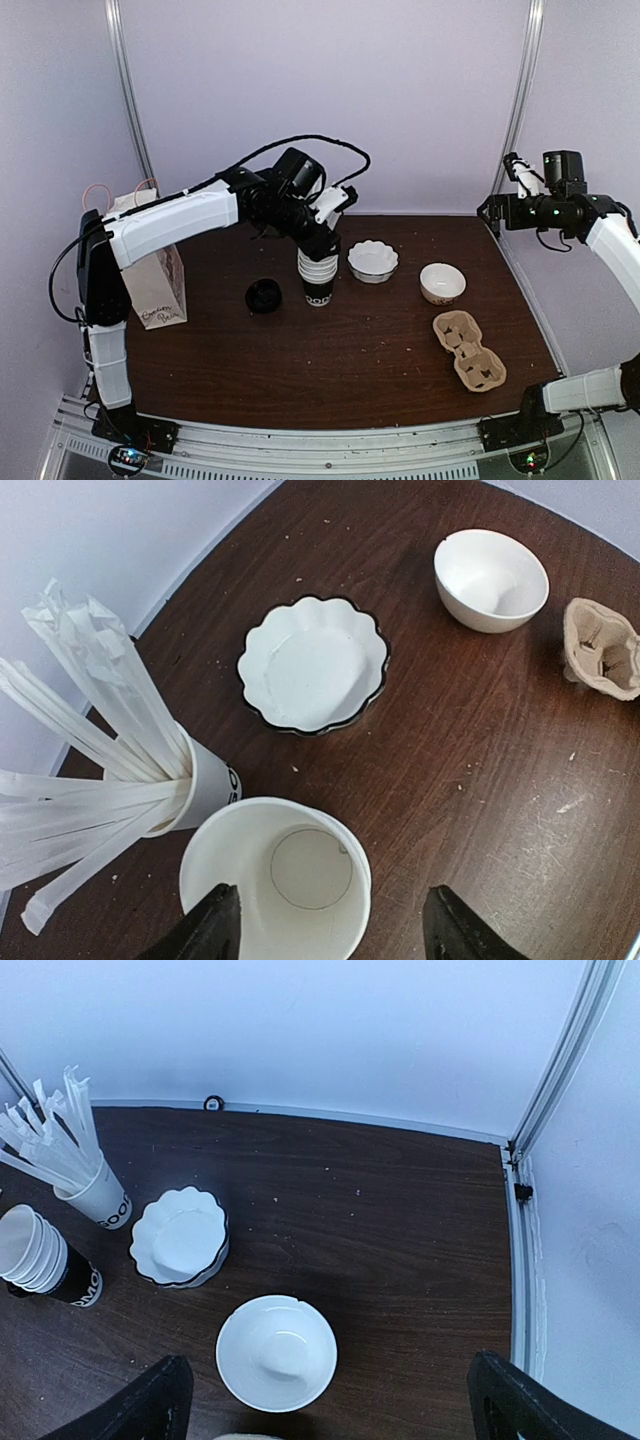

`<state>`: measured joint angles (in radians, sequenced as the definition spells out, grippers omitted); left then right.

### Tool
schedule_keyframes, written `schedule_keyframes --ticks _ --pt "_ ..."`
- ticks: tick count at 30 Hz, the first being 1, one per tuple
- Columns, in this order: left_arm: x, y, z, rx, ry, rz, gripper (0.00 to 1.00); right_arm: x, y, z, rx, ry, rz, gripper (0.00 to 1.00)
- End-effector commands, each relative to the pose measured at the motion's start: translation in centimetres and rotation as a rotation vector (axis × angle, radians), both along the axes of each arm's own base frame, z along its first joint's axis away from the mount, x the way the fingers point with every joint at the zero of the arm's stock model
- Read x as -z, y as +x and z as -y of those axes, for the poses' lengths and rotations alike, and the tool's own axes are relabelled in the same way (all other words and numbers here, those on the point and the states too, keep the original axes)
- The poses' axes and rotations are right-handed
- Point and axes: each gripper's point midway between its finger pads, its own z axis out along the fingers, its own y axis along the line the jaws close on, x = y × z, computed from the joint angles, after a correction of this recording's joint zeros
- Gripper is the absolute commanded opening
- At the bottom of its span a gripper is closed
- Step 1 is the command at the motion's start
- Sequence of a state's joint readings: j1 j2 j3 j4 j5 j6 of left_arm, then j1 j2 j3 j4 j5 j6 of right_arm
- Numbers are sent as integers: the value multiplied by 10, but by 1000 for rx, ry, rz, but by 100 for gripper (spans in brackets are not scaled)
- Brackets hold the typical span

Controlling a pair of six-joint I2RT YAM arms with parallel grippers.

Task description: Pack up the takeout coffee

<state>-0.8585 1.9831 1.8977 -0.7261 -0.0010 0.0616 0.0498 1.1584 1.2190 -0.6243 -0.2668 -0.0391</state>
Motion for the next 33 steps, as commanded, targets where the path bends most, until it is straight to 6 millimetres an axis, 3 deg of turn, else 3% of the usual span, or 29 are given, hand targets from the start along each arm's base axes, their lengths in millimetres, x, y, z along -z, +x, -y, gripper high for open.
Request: schedule_keyframes --ticks 1,4,10,13,18,29,33 --pt "-22 9 0 -34 -6 44 66 -11 -9 -19 -116 47 24 99" --pt "-23 9 -1 -38 10 33 65 9 -29 -50 -360 38 -13 99" --pt "-8 8 5 -44 28 -39 62 63 -51 -76 -553 99 -53 94" --pt "0 9 4 -51 49 -55 62 75 -59 -86 -637 128 -65 87" --pt "13 6 6 -46 65 -92 53 81 -57 -85 -620 145 -89 82" --pt "29 11 14 -43 83 -122 35 86 -61 -80 -610 96 -90 85" --pt "32 2 16 -26 75 -174 37 87 -62 -79 -612 85 -90 85"
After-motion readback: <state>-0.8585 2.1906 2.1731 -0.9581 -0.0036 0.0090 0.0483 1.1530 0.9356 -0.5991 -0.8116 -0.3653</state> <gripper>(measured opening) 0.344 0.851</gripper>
